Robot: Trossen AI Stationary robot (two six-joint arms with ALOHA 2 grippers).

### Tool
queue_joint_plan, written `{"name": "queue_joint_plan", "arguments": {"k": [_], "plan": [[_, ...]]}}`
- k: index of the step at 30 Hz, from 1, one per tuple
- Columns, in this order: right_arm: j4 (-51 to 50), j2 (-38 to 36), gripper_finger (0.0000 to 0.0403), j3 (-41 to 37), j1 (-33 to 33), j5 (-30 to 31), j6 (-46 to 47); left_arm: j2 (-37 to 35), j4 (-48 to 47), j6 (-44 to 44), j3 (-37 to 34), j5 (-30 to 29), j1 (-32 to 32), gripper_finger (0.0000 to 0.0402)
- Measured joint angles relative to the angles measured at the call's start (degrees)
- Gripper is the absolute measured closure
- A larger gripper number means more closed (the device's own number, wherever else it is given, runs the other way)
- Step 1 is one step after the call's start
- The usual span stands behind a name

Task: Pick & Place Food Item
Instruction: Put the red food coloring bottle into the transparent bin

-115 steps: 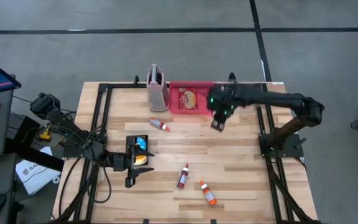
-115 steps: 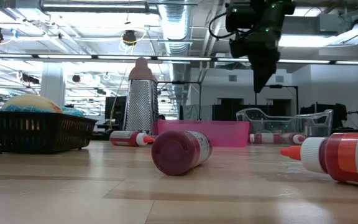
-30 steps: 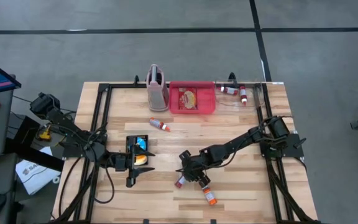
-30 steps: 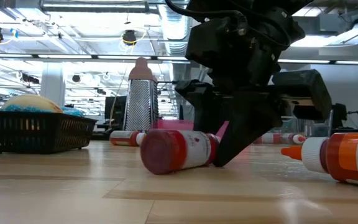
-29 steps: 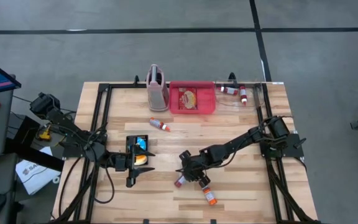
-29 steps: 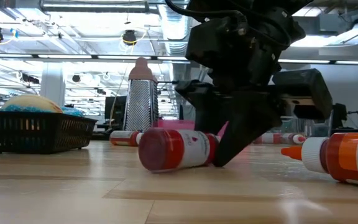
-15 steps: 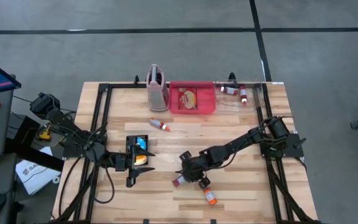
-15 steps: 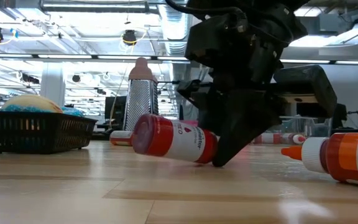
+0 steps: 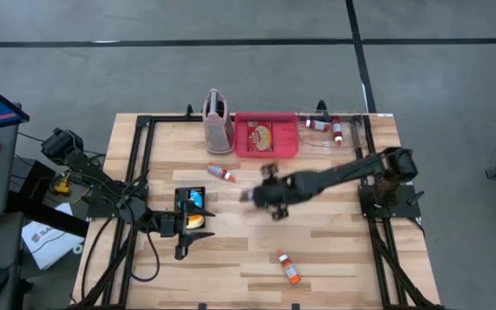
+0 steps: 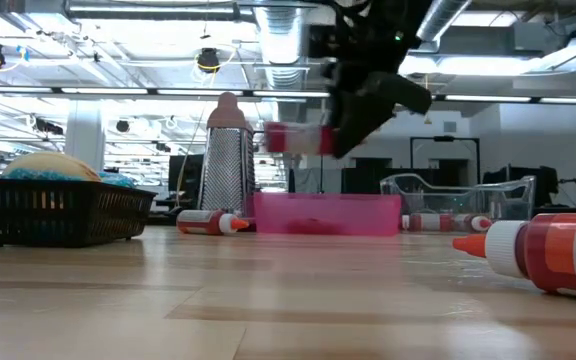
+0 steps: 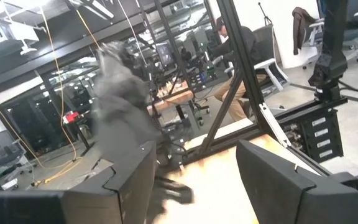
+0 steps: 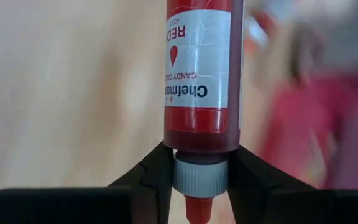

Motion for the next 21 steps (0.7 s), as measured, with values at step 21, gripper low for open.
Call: {"name": "queue_joint_plan", "arguments": {"k": [21], "plan": [[-28.6, -21.8, 0.0295, -1.9, -34.9, 3.4, 25.0, 0.0, -0.7, -0.6, 0.0, 0.2, 0.0, 0.0183]]}}
